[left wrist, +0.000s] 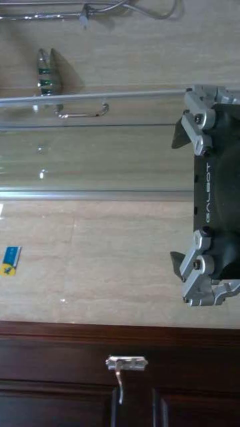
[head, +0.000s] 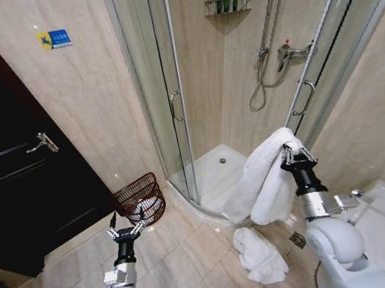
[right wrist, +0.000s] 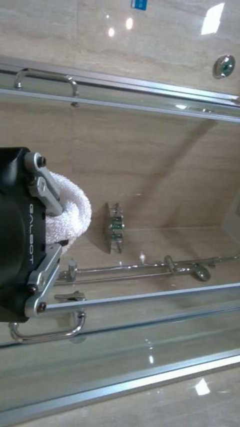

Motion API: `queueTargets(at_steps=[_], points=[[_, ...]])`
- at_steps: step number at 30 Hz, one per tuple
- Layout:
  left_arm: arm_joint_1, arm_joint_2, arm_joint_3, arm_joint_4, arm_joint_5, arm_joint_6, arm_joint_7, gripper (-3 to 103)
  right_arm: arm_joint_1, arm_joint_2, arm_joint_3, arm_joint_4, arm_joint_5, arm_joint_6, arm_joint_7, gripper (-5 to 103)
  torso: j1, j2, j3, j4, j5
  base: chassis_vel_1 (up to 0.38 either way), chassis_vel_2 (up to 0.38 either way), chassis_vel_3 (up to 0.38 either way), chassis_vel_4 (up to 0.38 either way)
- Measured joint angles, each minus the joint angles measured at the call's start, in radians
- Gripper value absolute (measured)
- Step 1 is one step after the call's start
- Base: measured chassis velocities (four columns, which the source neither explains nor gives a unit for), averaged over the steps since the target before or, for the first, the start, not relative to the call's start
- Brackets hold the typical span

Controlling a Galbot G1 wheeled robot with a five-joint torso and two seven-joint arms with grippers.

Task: Discard the used towel into the hamper.

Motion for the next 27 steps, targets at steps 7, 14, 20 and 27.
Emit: queueTargets(at_steps=[7, 14, 20, 27], points=[[0.000, 0.001, -0.002, -0.001, -0.001, 0.014, 0.015, 100, 0.006, -0.001, 0.004, -0.018, -0.002, -0.005, 0.001, 4, 0.000, 0.000, 0.000, 0.0000, 0.0000, 0.000, 0.000, 0.000, 0.000], [-0.010, 0.005, -0.002, 0.001, -0.001, 0.024, 0.025, 100, 0.012, 0.005, 0.001, -0.028, -0.005, -0.007, 0.001, 4, 0.000, 0.000, 0.000, -0.0001, 0.0000, 0.004, 0.007, 0.010, 0.008], [-0.015, 0.009, -0.001, 0.007, -0.003, 0.024, 0.027, 100, 0.012, 0.009, 0.000, -0.035, -0.012, -0.007, 0.000, 4, 0.000, 0.000, 0.000, 0.0000, 0.0002, 0.054, 0.069, 0.075, 0.056], [-0.023, 0.009, 0.001, 0.030, -0.002, -0.015, 0.023, 100, 0.015, 0.007, -0.003, -0.037, -0.018, -0.023, -0.009, 4, 0.000, 0.000, 0.000, 0.0003, -0.0001, 0.043, 0.046, 0.047, 0.031]])
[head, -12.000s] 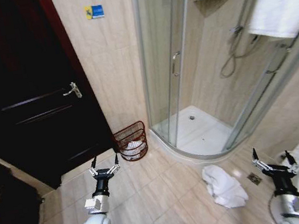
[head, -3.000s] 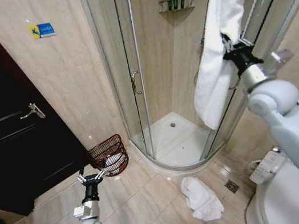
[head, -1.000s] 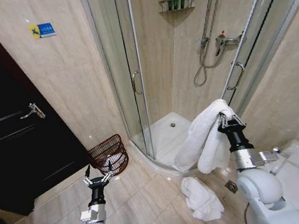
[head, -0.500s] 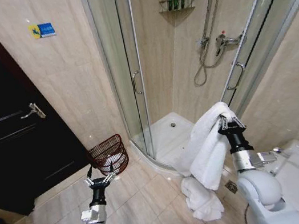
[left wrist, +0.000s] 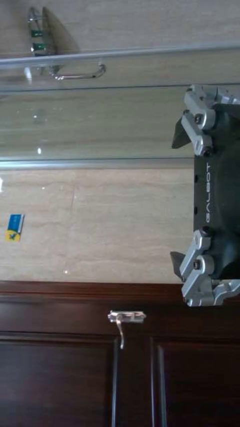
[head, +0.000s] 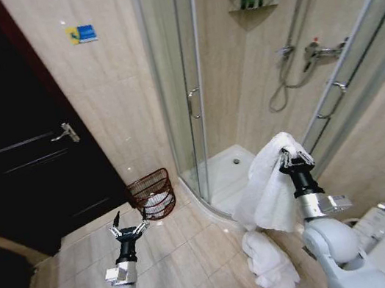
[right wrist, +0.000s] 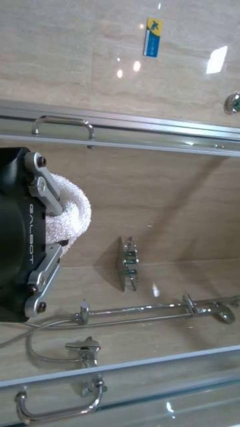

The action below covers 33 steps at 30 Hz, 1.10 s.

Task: Discard the used towel into the hamper.

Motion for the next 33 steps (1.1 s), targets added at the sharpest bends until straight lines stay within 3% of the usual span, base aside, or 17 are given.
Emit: queueTargets(at_steps=[33], points=[[0.006, 0.002, 0.005, 0.001, 0.001, -0.007, 0.004, 100, 0.007, 0.012, -0.067, -0.004, -0.081, 0.000, 0.000, 4, 0.000, 0.000, 0.000, -0.0003, 0.0001, 0.023, 0.020, -0.020, -0.020]])
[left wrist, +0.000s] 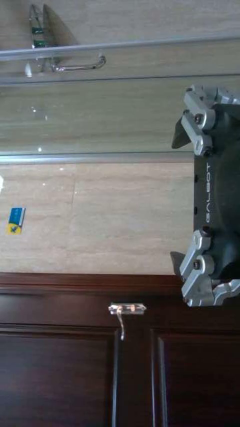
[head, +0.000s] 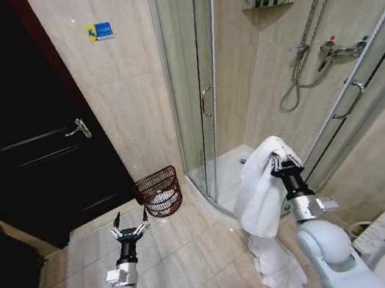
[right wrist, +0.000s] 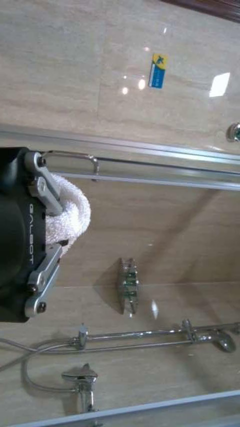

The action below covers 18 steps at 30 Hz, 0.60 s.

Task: Discard the used towel into the hamper.

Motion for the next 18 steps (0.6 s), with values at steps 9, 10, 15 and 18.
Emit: queueTargets(at_steps=[9, 10, 15, 18], points=[[0.006, 0.001, 0.000, -0.007, 0.002, 0.031, 0.001, 100, 0.014, 0.008, -0.014, -0.008, -0.007, 0.000, 0.005, 4, 0.000, 0.000, 0.000, 0.0000, 0.0000, 0.062, 0.066, -0.057, -0.067], [0.007, 0.001, -0.001, -0.009, 0.002, 0.043, 0.003, 100, 0.018, 0.008, -0.016, -0.008, -0.008, -0.001, 0.006, 4, 0.000, 0.000, 0.000, 0.0001, 0.0000, 0.083, 0.077, -0.048, -0.059], [0.003, 0.000, -0.001, -0.011, 0.003, 0.057, 0.013, 100, 0.026, 0.013, -0.023, -0.010, -0.014, -0.005, 0.010, 4, 0.000, 0.000, 0.000, 0.0000, -0.0001, 0.080, 0.082, -0.065, -0.053], [0.001, -0.001, -0.001, -0.010, 0.004, 0.058, 0.015, 100, 0.026, 0.014, -0.025, -0.012, -0.016, -0.005, 0.010, 4, 0.000, 0.000, 0.000, 0.0000, 0.0001, 0.080, 0.078, -0.074, -0.055]])
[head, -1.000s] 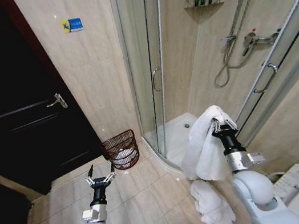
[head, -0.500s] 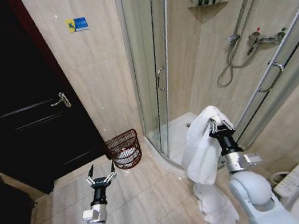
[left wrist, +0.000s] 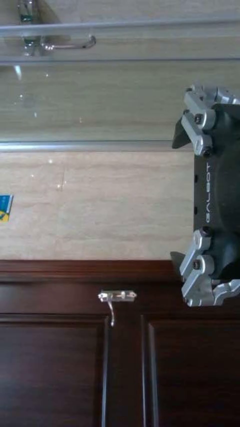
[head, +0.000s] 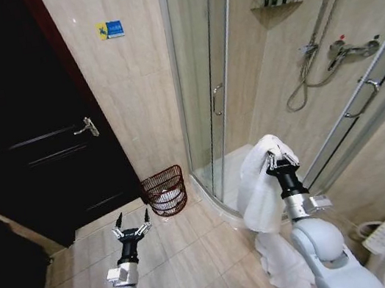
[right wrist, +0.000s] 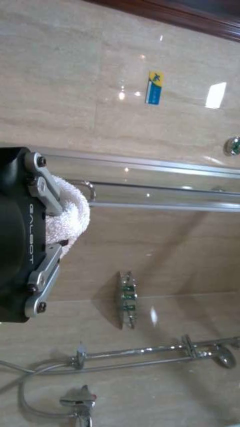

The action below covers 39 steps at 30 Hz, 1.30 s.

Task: Discard the used towel into the hamper.

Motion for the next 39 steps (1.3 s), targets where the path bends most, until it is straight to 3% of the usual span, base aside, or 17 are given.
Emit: queueTargets(at_steps=[39], points=[[-0.034, -0.006, 0.005, 0.038, 0.037, -0.032, 0.017, 100, 0.041, 0.012, -0.013, -0.058, -0.004, 0.001, -0.004, 4, 0.000, 0.000, 0.000, 0.0001, 0.0000, 0.108, 0.111, -0.015, -0.015]])
